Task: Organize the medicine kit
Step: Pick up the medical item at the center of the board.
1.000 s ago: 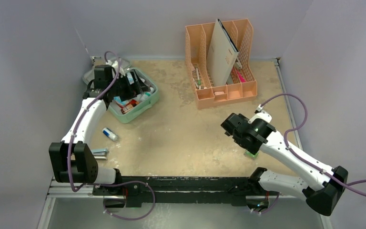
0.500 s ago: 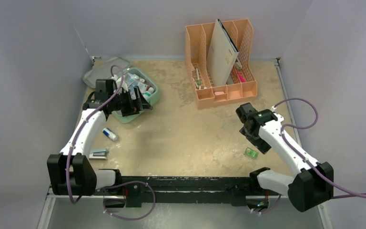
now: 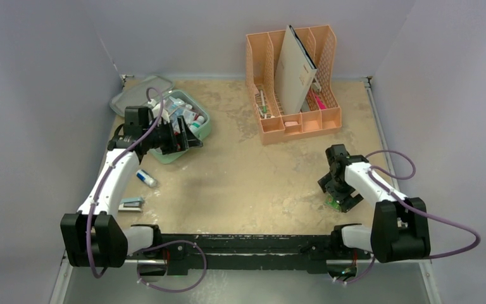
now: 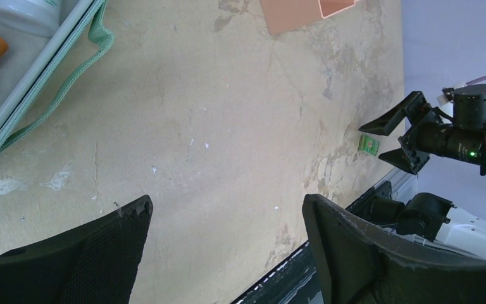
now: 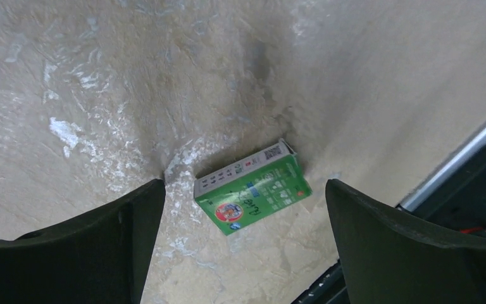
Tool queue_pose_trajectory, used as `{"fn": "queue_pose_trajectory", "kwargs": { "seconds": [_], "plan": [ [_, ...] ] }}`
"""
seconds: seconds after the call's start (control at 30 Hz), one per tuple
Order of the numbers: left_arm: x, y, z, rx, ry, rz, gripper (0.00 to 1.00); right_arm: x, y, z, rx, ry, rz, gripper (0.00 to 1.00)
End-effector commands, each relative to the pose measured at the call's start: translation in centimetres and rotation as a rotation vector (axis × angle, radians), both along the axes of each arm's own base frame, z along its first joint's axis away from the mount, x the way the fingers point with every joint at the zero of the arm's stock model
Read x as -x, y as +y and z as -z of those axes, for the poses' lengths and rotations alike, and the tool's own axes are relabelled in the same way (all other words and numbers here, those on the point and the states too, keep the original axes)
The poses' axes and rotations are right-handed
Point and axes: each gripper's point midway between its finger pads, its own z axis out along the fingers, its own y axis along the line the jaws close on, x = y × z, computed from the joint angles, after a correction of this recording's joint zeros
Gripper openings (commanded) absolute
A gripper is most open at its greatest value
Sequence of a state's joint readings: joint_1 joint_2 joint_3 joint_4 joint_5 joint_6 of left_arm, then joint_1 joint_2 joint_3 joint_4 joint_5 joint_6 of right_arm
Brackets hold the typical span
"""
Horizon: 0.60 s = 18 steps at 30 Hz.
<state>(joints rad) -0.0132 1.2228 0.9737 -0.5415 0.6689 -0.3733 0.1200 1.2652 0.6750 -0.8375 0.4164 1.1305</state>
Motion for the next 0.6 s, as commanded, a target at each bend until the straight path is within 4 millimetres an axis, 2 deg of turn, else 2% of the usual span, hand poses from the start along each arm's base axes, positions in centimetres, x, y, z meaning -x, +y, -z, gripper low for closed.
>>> {"fn": "queue_pose_trajectory", "kwargs": {
  "seconds": [0.0,0.23,0.33,0.57],
  "plan": [
    [-0.3,0.5,-1.6,-0.029,-0.076,0.006,0.87,-1.8,2.1,1.5,-0.165,-0.073,-0.047,0.99],
    [-0.2,0.9,-2.0,-0.052,-0.090,-0.002,0.86,-3.9,4.9,0.4,-0.316,-0.170,-0.220,0.97],
    [-0.2,0.9,-1.9,-0.049,-0.088,0.000,0.86,-5.1,5.0,-0.3,-0.313,-0.224,-0.298,0.96],
    [-0.5,1.8,-1.9,-0.052,-0.086,-0.034,0.86,-3.2,4.1,0.3,-0.278,-0.113,-0.188,0.91]
  ]
}}
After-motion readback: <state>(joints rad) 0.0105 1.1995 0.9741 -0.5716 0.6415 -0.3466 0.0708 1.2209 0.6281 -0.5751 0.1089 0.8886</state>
